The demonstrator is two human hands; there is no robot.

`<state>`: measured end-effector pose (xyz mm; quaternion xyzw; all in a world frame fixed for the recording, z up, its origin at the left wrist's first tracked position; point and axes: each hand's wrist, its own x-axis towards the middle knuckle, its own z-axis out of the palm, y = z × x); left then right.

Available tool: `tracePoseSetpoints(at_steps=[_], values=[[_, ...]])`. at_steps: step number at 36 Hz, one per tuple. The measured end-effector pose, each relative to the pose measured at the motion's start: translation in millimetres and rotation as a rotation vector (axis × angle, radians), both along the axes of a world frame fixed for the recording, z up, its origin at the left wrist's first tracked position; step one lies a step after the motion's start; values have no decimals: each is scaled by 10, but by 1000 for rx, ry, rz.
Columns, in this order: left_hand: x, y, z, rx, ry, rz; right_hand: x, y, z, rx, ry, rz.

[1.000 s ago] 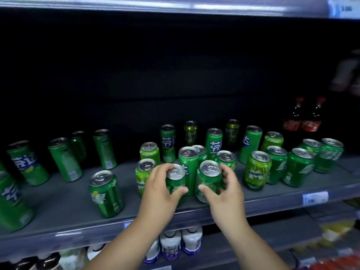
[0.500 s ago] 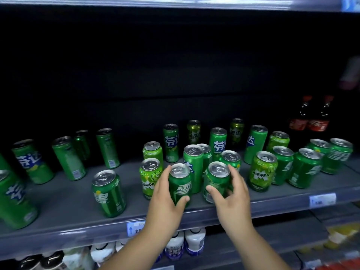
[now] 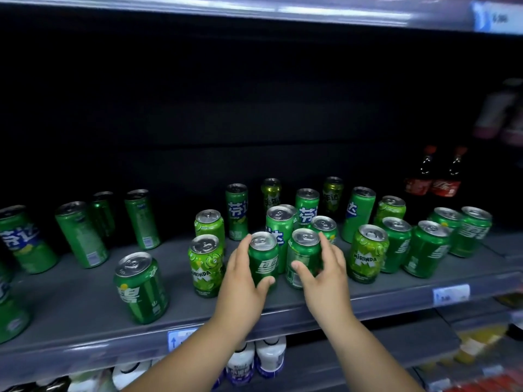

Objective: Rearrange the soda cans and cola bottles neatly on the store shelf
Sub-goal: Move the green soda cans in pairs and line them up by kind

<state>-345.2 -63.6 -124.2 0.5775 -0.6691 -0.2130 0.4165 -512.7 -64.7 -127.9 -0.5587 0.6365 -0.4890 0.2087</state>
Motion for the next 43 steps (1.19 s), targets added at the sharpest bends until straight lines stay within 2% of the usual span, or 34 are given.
tracePoseSetpoints(at_steps=[3,7,11,15,22,27,30,36,43], values=[[16,17,23,-10,35,5,-13,40,10,-10,17,-40],[135,123,283,-164,103,-34,114,222,153,-162,83,-86],[444,270,667,-295,59,16,444,370,452,-248,50,86],[957,426,893,-329,15,151,885,447,688,-256,-18,285],[2026,903,958,-336,-77,432,1815,538,855,-283,-116,522],[2760,1280,941,-364,-54,599,2525,658,891,-251,-151,694],[3147,1424,905,-352,-25,669,2942,674,825,-191,-152,752],[3817,1454,742,-286,27,647,3709,559,575,30,-170,755],[4353,1221,455,-70,129,590,4343,362,307,86,-171,657]])
